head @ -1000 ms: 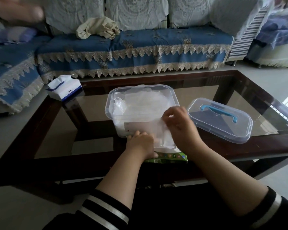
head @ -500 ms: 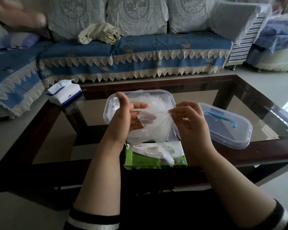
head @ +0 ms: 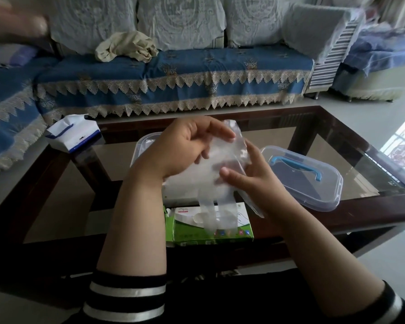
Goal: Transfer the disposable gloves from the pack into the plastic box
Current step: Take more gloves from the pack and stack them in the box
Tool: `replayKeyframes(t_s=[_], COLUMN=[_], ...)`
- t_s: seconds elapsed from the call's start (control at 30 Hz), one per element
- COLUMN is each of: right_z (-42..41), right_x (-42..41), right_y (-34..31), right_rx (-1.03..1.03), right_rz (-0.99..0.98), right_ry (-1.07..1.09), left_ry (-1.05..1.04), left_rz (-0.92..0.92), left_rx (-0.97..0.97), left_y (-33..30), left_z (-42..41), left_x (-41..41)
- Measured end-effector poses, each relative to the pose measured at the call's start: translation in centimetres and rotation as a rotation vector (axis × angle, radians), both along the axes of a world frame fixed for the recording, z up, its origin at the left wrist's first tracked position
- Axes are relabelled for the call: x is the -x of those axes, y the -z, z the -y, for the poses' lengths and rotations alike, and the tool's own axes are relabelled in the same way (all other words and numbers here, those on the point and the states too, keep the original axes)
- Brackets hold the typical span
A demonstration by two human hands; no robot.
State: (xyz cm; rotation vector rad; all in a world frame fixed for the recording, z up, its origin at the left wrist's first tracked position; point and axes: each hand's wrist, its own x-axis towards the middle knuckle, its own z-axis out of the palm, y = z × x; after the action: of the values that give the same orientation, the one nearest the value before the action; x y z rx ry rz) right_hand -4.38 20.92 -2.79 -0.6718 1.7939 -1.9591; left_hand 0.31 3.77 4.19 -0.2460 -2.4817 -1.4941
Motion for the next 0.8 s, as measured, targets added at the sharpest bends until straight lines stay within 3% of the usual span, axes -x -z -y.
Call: replayKeyframes(t_s=[0.1,0.2,0.37,0.57,0.8], right_z=[-0.4,-0.3,2.2,3.5,2.1], right_x=[0.3,1.7,5.6,6.0,4.1], right_y=[-0.9,-1.7,-2.4,-0.3,0.3], right_rx=[-0.009,0.039,-0.313,-0.658,-0.708], right_rz=[0.075,0.152,-0.179,-0.515,-0.688], right_ry=[0.061,0.205,0.365,0.454,0.428], left_ry=[-0.171,-0.396,-0.617,-0.686,-0.764], left_rz=[-0.053,-0.072,0.021,0.145,0.266], left_rx=[-0.059,0.034,0.115,0.467,0.879], left_y=[0.6,2.0,5.2,7.9,7.8], left_z=[0.8,2.5,5.7,7.2,7.2], left_x=[1.1,2.3,4.0,5.0,4.6])
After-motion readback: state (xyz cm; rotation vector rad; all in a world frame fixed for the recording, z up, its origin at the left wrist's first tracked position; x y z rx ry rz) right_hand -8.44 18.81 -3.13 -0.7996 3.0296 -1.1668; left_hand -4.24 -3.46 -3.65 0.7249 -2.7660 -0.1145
